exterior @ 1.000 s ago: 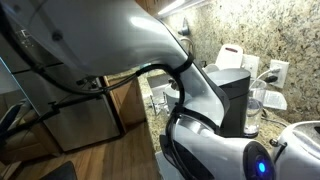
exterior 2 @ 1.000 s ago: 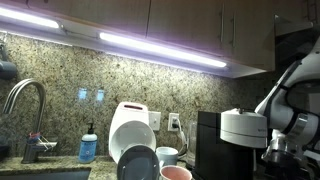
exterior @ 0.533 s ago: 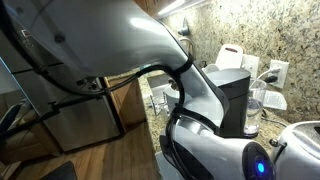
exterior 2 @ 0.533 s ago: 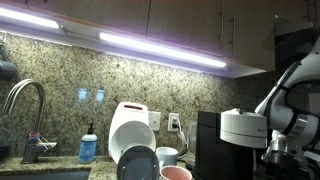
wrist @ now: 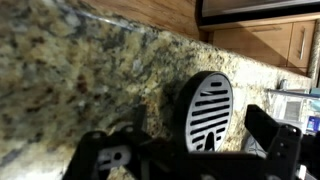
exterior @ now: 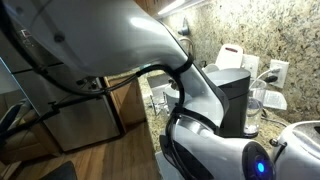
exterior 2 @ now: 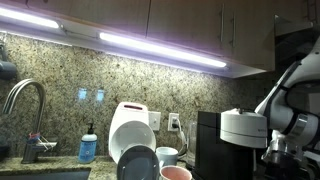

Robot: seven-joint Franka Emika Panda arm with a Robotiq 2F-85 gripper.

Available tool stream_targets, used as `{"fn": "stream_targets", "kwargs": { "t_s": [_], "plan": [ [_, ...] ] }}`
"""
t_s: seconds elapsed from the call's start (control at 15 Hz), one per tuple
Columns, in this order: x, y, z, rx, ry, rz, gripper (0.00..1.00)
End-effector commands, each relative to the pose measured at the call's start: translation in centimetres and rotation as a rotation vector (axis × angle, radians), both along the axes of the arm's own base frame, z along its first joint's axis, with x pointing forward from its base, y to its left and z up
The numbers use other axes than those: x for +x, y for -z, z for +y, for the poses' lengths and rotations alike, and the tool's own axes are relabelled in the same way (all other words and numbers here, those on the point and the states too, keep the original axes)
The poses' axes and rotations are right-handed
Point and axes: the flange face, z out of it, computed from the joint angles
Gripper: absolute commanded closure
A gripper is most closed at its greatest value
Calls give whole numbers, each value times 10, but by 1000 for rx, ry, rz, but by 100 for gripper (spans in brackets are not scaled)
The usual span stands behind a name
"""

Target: Remove the cup holder from the coffee machine.

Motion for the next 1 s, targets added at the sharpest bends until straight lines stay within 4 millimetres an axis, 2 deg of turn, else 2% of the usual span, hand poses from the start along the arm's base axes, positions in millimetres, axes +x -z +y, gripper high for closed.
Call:
{"fn": "stream_targets", "kwargs": {
  "t_s": [0.0, 0.4, 0.73, 0.93],
  "plan": [
    [-3, -6, 3, -12, -1, 8, 0],
    [-8, -11, 0, -20, 6, 5, 0],
    [-25, -13, -1, -27, 10, 6, 0],
    [-29, -12, 1, -30, 12, 10, 0]
  ]
}}
